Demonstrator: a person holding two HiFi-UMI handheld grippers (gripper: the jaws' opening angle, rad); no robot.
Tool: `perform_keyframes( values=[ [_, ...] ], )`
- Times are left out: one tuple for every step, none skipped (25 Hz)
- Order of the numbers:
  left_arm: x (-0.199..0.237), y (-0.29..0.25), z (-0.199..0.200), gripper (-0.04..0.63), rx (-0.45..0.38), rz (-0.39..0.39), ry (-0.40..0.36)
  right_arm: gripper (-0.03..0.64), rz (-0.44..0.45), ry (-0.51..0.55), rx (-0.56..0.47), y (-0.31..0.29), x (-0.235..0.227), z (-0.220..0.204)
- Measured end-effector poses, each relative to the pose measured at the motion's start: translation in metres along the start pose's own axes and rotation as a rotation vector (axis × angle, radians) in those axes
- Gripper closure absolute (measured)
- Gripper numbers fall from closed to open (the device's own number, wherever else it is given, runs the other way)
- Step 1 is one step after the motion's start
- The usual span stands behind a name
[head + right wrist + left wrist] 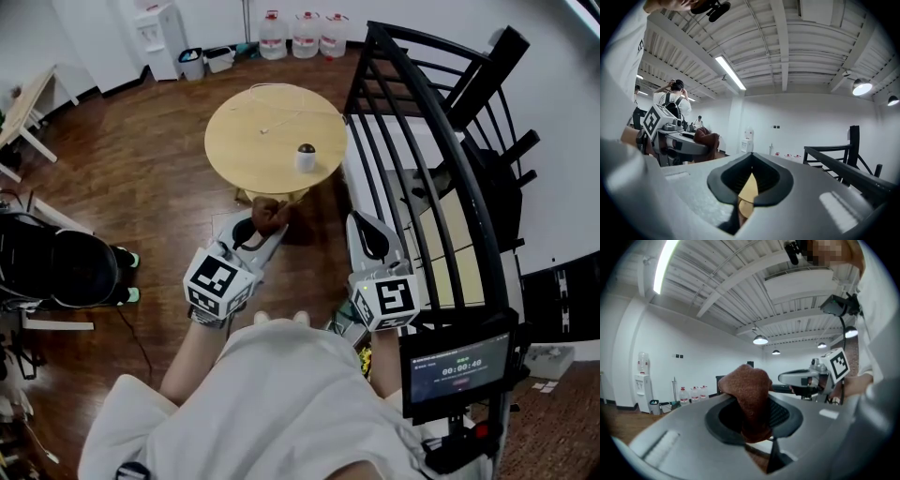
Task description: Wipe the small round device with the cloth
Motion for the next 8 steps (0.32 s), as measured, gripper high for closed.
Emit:
perform_keyframes(
  values=[
    [0.002,0.000,0.001,0.489,-0.003,-0.002,0.002,0.615,0.002,0.000,-0.001,-0.002,0.000,0.002],
    [0.003,-0.001,0.002,0.489,-0.007,-0.004,0.005,0.615,0.004,0.001,-0.001,-0.004,0.001,0.003],
    [0.005,-0.002,0.003,0.489,-0.009,-0.005,0.007,0.615,0.007,0.002,0.000,-0.007,0.001,0.005],
    [0.007,-0.002,0.004,0.489,-0.011,-0.006,0.009,0.615,0.010,0.004,0.002,-0.009,0.002,0.006],
    [0.009,-0.002,0.004,0.489,-0.012,-0.006,0.011,0.615,0.013,0.007,0.004,-0.011,0.003,0.007],
    [0.010,-0.002,0.005,0.489,-0.013,-0.005,0.013,0.615,0.017,0.009,0.007,-0.013,0.005,0.007],
    [0.012,-0.002,0.004,0.489,-0.015,-0.004,0.016,0.615,0.020,0.012,0.009,-0.014,0.006,0.007],
    [0.013,-0.002,0.004,0.489,-0.016,-0.003,0.018,0.615,0.024,0.015,0.011,-0.016,0.008,0.007]
  ],
)
Point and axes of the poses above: the fingertips, and each gripper's own axes: y backward along the fingers, x to its left, z out of its top, the point moved 8 cm from there along y, backward along the fingers, and after that the axes turned 2 degrees about x, right-handed, at the moved point
